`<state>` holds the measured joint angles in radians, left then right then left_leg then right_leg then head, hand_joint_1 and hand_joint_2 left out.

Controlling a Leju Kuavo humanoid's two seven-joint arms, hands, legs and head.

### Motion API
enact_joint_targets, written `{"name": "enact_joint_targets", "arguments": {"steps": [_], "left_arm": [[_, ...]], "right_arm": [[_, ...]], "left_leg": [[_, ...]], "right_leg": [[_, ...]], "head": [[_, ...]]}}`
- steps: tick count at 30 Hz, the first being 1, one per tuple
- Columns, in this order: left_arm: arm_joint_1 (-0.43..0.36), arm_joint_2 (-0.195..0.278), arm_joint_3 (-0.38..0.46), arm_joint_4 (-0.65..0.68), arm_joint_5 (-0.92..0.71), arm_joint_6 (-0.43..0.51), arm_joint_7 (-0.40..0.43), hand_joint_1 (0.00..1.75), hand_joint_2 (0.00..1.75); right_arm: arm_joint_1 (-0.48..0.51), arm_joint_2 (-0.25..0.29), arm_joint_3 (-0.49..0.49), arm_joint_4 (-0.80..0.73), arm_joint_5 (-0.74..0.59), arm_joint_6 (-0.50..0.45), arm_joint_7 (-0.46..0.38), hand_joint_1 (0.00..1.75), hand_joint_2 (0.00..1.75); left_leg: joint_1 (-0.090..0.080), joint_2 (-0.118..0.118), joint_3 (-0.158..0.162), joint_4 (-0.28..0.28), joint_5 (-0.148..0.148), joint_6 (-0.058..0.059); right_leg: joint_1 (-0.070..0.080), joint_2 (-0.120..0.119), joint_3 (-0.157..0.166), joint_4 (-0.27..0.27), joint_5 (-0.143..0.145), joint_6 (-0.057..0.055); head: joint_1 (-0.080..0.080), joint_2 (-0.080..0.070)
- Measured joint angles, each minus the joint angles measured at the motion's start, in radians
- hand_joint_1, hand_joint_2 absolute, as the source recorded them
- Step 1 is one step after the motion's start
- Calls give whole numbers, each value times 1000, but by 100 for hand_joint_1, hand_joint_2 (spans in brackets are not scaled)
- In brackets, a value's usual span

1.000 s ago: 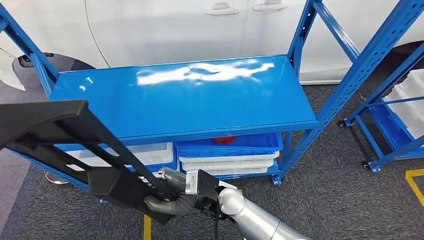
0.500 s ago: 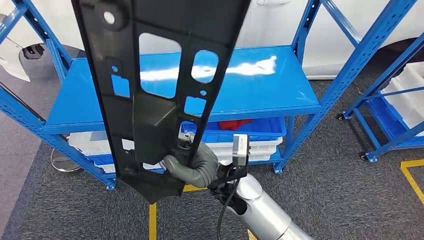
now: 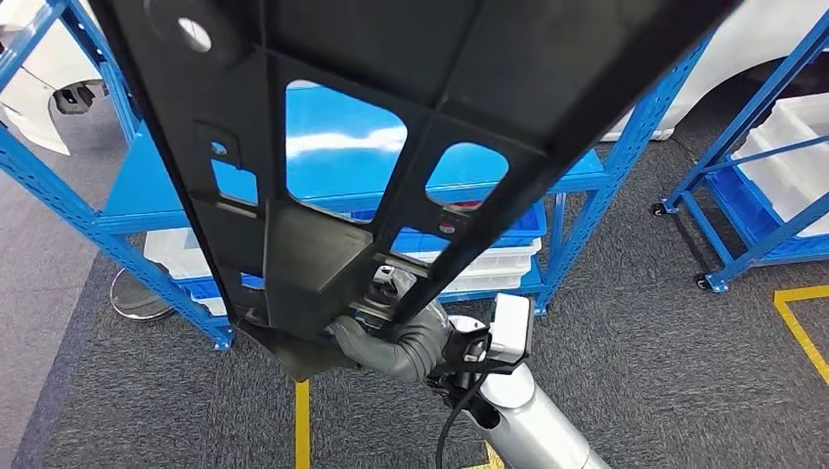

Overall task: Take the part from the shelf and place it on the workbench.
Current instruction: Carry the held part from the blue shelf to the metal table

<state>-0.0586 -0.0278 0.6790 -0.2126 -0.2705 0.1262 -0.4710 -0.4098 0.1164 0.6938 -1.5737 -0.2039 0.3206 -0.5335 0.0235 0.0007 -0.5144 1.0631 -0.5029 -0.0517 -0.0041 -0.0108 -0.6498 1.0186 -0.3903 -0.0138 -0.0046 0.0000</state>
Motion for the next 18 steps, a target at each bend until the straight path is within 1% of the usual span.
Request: {"name": "enact_joint_targets", "arguments": {"steps": [1,2,3,4,5,6,7,8,9,10,11,12,13,14,15,16,17,18], "left_arm": [[-1,0,1,0,-1,0,-1,0,175],[-1,1,1,0,-2,0,-1,0,175],[0,1,2,0,-2,0,-2,0,175],[0,1,3,0,-3,0,-2,0,175],[0,1,4,0,-3,-1,-3,0,175],[0,1,5,0,-3,-2,-3,0,175],[-1,1,6,0,-4,-2,-4,0,175],[-1,2,8,0,-5,-3,-4,0,175],[-1,2,10,0,-5,-3,-4,0,175],[-1,3,12,0,-6,-3,-4,0,175],[0,3,14,0,-7,-3,-4,0,175],[0,3,16,0,-8,-3,-4,0,175],[0,3,17,0,-8,-3,-4,0,175],[0,3,18,0,-9,-2,-4,0,175],[0,3,19,0,-10,-1,-4,0,175],[0,3,19,0,-10,-1,-4,0,175],[0,3,19,0,-10,0,-4,0,175],[0,4,20,0,-10,1,-3,0,175]], "right_arm": [[4,-5,0,-4,8,2,-4,175,175],[8,-10,0,-7,14,3,-9,175,175],[12,-16,1,-8,19,4,-14,175,175],[17,-23,1,-8,23,5,-19,175,175],[22,-30,1,-9,25,6,-24,175,175],[27,-37,1,-9,26,6,-28,175,175],[30,-42,1,-9,27,8,-31,175,175],[33,-46,1,-9,26,12,-33,175,175],[35,-50,1,-9,25,16,-36,175,175],[38,-54,1,-9,22,22,-39,175,175],[40,-58,1,-9,19,29,-41,175,175],[41,-61,2,-9,14,35,-43,175,175],[42,-63,2,-9,9,40,-46,175,175],[42,-64,2,-9,4,46,-48,175,175],[41,-65,2,-10,0,51,-50,175,175],[40,-65,2,-11,-3,55,-52,175,175],[39,-65,2,-12,-5,58,-55,175,175],[39,-66,2,-13,-6,60,-57,175,175]], "left_leg": [[-2,-2,24,-43,-13,6],[-7,-4,31,-61,-21,14],[-7,-4,24,-63,-15,24],[-6,-3,16,-64,-6,31],[-5,-1,6,-64,6,41],[-3,2,-7,-66,19,48],[-3,4,-21,-65,32,54],[-4,5,-38,-65,45,58],[-4,6,-55,-64,59,59],[-5,6,-73,-63,72,59],[-5,6,-91,-61,84,58],[-5,6,-110,-59,97,55],[-5,6,-126,-56,108,53],[-6,6,-140,-53,119,49],[-7,5,-151,-51,129,45],[-8,5,-156,-52,138,39],[-8,5,-158,-55,148,33],[-8,5,-158,-61,158,26]], "right_leg": [[0,0,-6,4,7,6],[0,0,-9,4,16,13],[1,0,-11,2,25,20],[-1,1,-15,3,25,25],[-2,2,-23,15,6,31],[-3,4,-36,44,-32,37],[-5,6,-52,93,-86,41],[-5,6,-70,159,-141,45],[-6,6,-83,226,-178,48],[-7,6,-88,279,-190,50],[-8,6,-79,305,-178,50],[-8,6,-51,295,-151,49],[-9,6,-7,251,-123,46],[-8,7,53,180,-116,41],[-6,7,113,97,-126,34],[-3,7,156,33,-142,26],[0,8,181,-9,-156,18],[3,8,184,-27,-157,9]], "head": [[0,0],[-1,0],[-1,0],[-3,0],[-2,0],[-1,0],[0,0],[1,0],[1,0],[1,0],[1,0],[1,0],[1,0],[1,0],[1,0],[-1,0],[1,0],[2,0]]}}
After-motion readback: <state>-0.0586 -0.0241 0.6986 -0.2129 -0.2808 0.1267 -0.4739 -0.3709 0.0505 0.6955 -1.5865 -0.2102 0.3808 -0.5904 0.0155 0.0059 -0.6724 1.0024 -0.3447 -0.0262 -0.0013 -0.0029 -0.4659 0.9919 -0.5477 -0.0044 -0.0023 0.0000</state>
